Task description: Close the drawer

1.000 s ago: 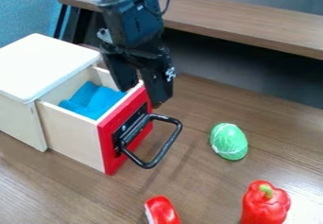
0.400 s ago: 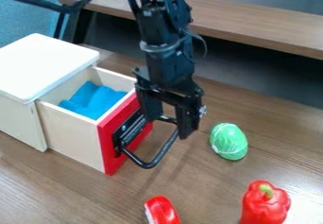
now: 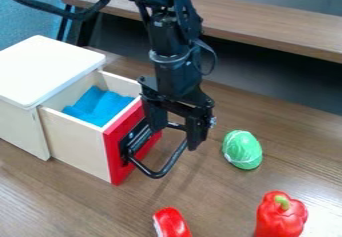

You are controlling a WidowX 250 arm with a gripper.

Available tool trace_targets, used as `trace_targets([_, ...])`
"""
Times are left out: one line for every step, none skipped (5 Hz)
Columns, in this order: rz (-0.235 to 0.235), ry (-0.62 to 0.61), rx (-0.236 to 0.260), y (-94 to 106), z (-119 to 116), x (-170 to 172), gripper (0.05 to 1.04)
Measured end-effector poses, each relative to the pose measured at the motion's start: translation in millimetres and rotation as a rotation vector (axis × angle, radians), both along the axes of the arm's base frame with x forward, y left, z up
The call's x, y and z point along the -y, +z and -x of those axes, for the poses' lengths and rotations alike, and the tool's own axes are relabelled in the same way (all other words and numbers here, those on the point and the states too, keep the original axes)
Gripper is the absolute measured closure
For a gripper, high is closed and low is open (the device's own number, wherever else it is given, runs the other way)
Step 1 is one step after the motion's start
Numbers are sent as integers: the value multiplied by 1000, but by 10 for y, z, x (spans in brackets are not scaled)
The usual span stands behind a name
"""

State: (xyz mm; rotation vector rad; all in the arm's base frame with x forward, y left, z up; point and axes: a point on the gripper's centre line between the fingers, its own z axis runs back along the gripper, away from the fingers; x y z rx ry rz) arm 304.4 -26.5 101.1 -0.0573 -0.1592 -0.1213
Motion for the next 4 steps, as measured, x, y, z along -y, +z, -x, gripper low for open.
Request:
trace_targets([-12,42,-8,-52,6,-141,84])
trace_targets([-49,83,-19,-77,32,-264,83])
trace_targets([-77,120,-52,-153,49,-365,83])
trace_targets([-114,157,-74,-179,81,-490,84])
